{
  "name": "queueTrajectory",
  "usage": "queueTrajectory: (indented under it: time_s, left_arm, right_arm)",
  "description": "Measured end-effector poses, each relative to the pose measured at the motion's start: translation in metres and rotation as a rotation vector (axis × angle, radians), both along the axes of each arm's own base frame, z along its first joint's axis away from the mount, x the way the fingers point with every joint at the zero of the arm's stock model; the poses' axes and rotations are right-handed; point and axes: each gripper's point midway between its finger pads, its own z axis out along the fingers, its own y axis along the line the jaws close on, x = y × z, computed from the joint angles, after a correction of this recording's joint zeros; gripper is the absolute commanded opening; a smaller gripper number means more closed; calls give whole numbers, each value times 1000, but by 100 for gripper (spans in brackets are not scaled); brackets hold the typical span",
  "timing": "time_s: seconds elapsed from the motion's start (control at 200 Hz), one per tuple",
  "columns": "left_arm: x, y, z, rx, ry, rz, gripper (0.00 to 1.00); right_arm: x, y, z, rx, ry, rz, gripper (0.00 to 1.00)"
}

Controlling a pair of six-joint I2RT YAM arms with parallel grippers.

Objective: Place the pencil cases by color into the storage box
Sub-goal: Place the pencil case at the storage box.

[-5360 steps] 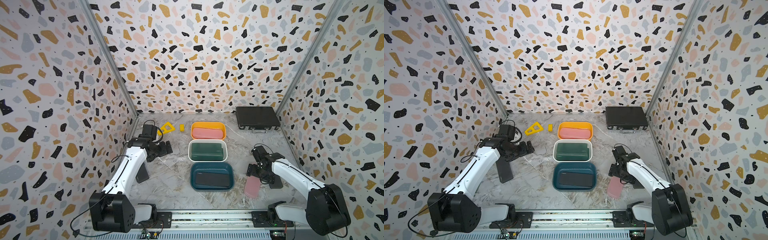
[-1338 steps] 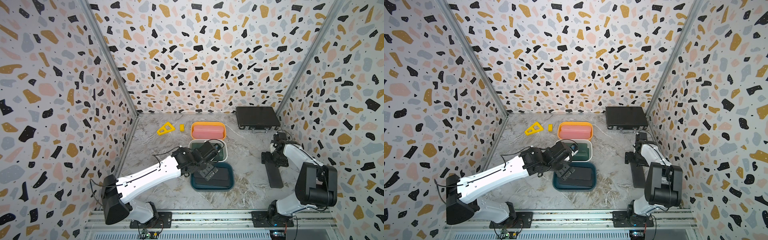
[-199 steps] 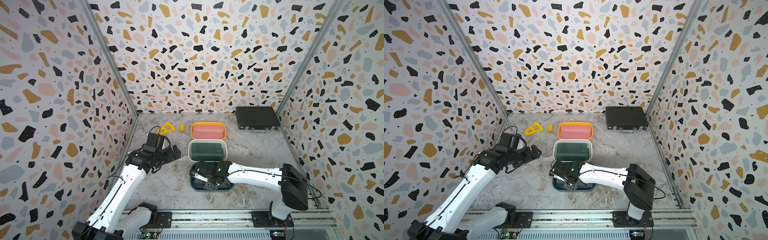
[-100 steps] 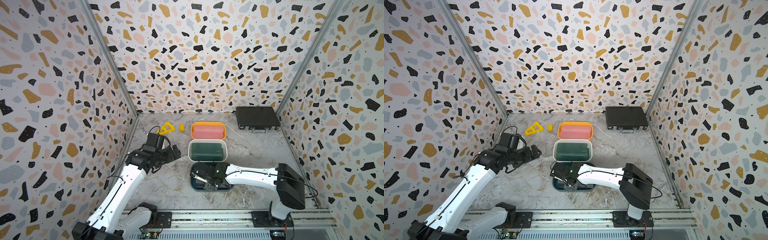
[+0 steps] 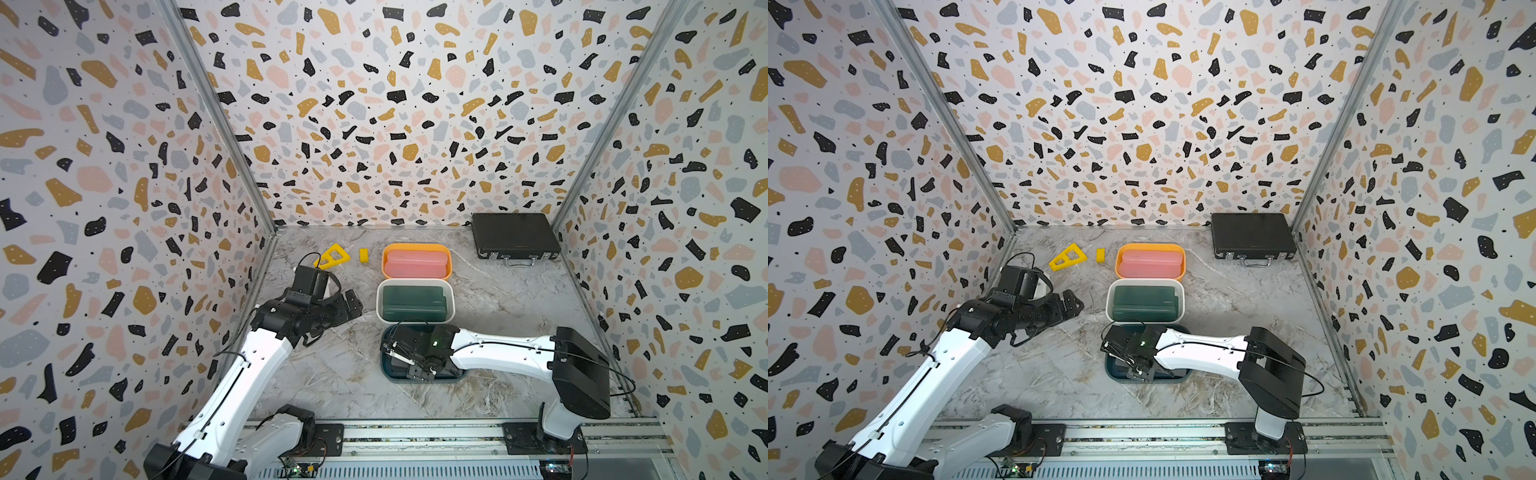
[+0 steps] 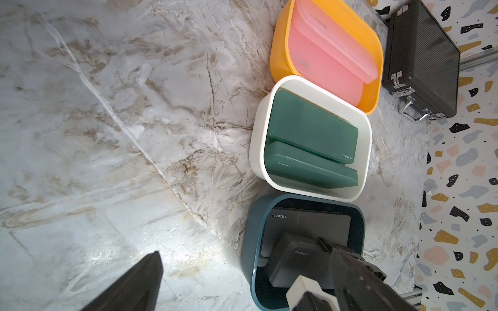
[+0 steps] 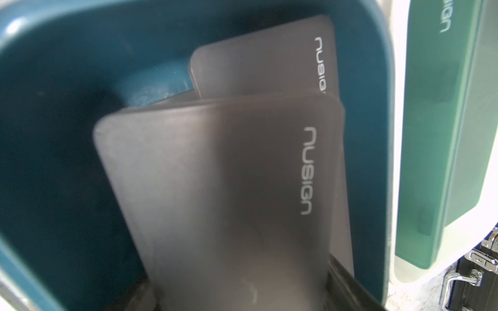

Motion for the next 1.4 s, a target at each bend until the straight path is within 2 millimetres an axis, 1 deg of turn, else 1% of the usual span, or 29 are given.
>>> queueTrajectory:
  time_s: [0.225,0.425,0.691,1.096,1.402]
  left_arm:
    - [-1,-1,-3,-5,2,-5,100]
    - [-2,-1,-2,-6,-2,-9,100]
    - [-2,-2,-1,-9,-4,-20,100]
    - [-3,-3,0,-8,-8,-35,100]
    - [-6,-2,4,1,-31,-53,100]
  right_arm:
    - [-1,0,-1,5,9,-4,82]
    - [-2,-1,-2,6,19,-17,91]
    - [-2,-3,-1,1,23,-27,99]
    - [-11,-6,9,26,57,-16,99]
    - [-19,-8,20,50,85,-10,100]
